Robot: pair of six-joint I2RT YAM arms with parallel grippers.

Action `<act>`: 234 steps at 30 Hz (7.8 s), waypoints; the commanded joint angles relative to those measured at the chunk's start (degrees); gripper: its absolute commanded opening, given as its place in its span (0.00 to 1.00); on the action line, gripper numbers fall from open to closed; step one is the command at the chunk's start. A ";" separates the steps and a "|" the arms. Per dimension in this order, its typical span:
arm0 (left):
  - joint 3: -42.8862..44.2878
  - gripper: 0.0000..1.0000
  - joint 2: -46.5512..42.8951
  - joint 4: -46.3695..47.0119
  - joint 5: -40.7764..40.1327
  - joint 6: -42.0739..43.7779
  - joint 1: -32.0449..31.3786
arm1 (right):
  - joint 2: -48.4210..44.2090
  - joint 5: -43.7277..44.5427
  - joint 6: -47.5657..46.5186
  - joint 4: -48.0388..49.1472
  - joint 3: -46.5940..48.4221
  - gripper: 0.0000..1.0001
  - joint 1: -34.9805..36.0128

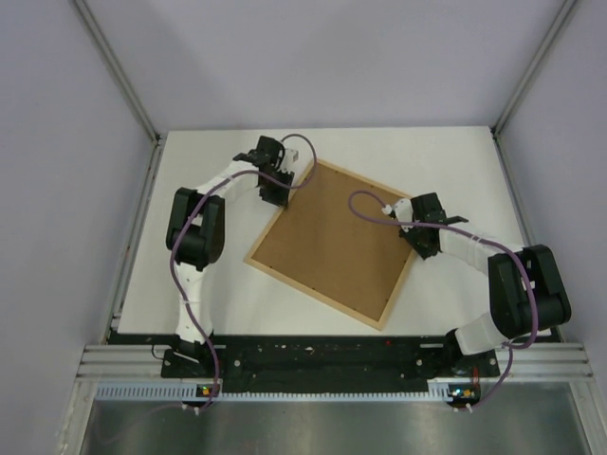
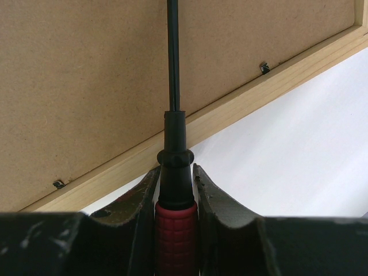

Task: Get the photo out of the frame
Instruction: Adjust the photo frame item on the photo frame, then release the photo frame item from the photo frame.

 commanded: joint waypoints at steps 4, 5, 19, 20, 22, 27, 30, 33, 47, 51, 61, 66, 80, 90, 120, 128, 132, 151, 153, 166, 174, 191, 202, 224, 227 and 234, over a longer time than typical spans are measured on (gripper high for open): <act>1.21 0.30 -1.20 -1.36 -1.52 1.37 -0.70 | -1.20 -1.90 0.85 2.47 0.64 0.00 0.46; 1.21 0.30 -1.29 -1.36 -1.34 1.37 -0.70 | -1.21 -1.90 0.76 2.38 0.64 0.00 0.46; -1.34 0.00 -3.13 1.80 5.33 -2.12 0.52 | -1.56 -1.90 0.32 2.73 0.55 0.00 0.46; -1.78 0.00 -3.39 2.15 6.73 -2.66 0.96 | -1.64 -1.99 0.15 2.82 0.55 0.00 0.46; -2.22 0.00 -3.13 2.33 9.37 -3.98 1.75 | -1.56 -1.99 -0.03 3.26 0.38 0.00 0.55; -3.89 0.00 -2.78 2.94 14.39 -6.09 3.43 | -0.86 -2.25 -0.47 4.05 0.64 0.00 0.46; -5.29 0.00 -3.31 3.73 16.76 -7.15 4.21 | 0.02 -2.51 -0.56 4.31 1.43 0.00 0.46; -6.79 0.00 -4.36 6.01 20.27 -8.99 5.71 | 0.29 -2.69 -0.56 4.49 2.04 0.00 0.46; 1.90 0.47 -1.56 8.05 23.10 -11.99 7.91 | -2.00 -6.47 1.02 0.45 11.08 0.00 0.99; 6.65 0.49 2.05 5.41 21.34 -10.41 6.94 | 1.42 -4.37 1.03 -0.87 17.85 0.00 4.49; 9.12 0.47 6.97 4.53 18.17 -7.86 6.68 | 18.46 -0.84 0.24 -3.77 36.65 0.00 12.23; 9.56 0.46 7.59 4.26 17.21 -7.68 6.68 | 28.04 -3.04 -1.78 -11.58 49.39 0.00 15.13; 10.61 0.32 6.54 1.63 15.00 -10.49 6.68 | 52.13 -4.80 -4.60 -35.49 83.24 0.00 20.24; 1.57 0.15 4.25 0.75 17.73 -9.44 6.85 | 52.16 -2.95 -5.92 -35.68 81.95 0.00 20.50; 21.69 0.57 14.89 -1.80 20.80 -13.30 6.94 | 39.05 -4.10 -8.82 -29.00 72.89 0.00 17.69; 23.44 0.50 15.15 -5.75 15.46 -9.35 3.96 | 36.33 -4.18 -6.98 -28.73 70.78 0.00 17.34; 24.50 0.40 14.97 -8.30 10.80 -7.59 2.29 | 32.91 -4.36 -5.66 -27.33 68.06 0.00 17.16; 17.04 0.00 11.55 -8.84 5.60 -17.60 4.31 | 19.97 -6.56 -6.96 -19.07 53.64 0.00 17.07; 14.76 0.00 10.06 -8.13 6.65 -19.10 4.31 | 21.37 -7.17 -8.81 -18.98 54.34 0.00 16.99; 2.54 0.00 2.14 -3.30 11.93 -27.36 5.01 | 31.84 -7.53 -22.08 -22.40 62.51 0.00 17.60; 1.56 0.00 2.49 -1.37 13.34 -30.26 5.45 | 35.61 -3.31 -31.13 -22.76 62.95 0.00 20.50; 0.15 0.21 3.11 0.40 18.17 -31.77 6.41 | 44.14 0.91 -35.98 -22.85 69.98 0.00 23.31; 5.51 0.40 5.56 1.01 23.35 -29.39 9.84 | 45.73 5.04 -34.31 -17.40 68.58 0.00 24.54; 4.46 0.36 7.85 2.68 25.20 -28.24 9.84 | 47.66 7.24 -30.53 -16.34 66.03 0.00 25.86; 3.76 0.34 7.77 2.86 25.20 -28.16 9.84 | 48.45 7.24 -30.44 -16.69 66.99 0.00 26.04; 3.58 0.31 7.77 2.94 25.73 -28.07 9.76 | 50.12 6.54 -30.26 -17.48 69.19 0.00 26.12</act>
